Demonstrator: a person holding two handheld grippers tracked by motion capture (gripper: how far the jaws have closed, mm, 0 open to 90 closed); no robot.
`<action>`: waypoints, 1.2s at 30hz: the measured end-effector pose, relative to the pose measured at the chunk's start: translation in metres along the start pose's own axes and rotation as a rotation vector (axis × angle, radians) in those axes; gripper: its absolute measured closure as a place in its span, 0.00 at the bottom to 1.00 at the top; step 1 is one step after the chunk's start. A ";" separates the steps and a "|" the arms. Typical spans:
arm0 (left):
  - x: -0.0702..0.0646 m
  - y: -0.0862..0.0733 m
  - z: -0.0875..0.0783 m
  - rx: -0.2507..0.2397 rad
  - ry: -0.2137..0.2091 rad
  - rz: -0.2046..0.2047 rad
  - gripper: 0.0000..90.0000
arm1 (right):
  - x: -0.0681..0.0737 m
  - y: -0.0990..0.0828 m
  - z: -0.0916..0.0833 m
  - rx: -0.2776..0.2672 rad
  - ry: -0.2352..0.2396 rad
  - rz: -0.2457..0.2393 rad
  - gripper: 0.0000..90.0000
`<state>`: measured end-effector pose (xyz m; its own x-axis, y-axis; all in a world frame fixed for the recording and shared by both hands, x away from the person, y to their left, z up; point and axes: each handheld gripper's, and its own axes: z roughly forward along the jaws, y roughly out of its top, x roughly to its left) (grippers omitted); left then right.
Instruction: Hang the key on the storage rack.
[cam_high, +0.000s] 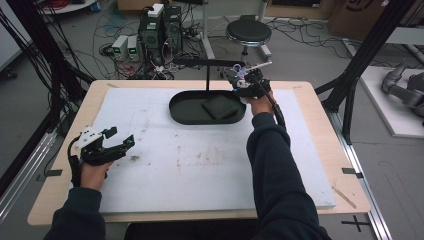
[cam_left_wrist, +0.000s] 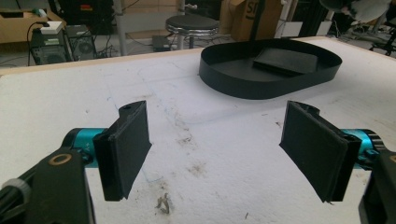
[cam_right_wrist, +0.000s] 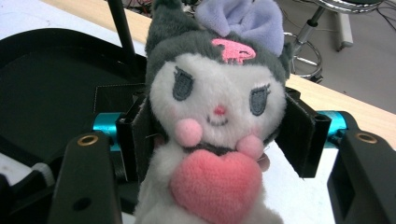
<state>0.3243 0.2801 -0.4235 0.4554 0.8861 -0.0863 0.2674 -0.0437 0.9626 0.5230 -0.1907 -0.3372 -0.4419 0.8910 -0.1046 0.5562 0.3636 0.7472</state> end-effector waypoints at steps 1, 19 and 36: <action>0.000 0.000 0.000 0.000 -0.001 -0.002 0.26 | 0.002 0.000 0.003 -0.003 0.007 0.009 0.40; 0.000 0.000 -0.002 0.000 0.003 0.002 0.26 | -0.001 -0.006 -0.002 -0.027 0.035 0.051 0.26; 0.000 0.001 -0.002 -0.013 0.009 -0.029 0.26 | -0.035 -0.064 -0.097 -0.154 0.089 -0.010 0.22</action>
<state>0.3230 0.2811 -0.4220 0.4400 0.8910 -0.1115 0.2688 -0.0122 0.9631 0.4343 -0.2716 -0.3181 -0.5113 0.8574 -0.0595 0.4397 0.3204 0.8391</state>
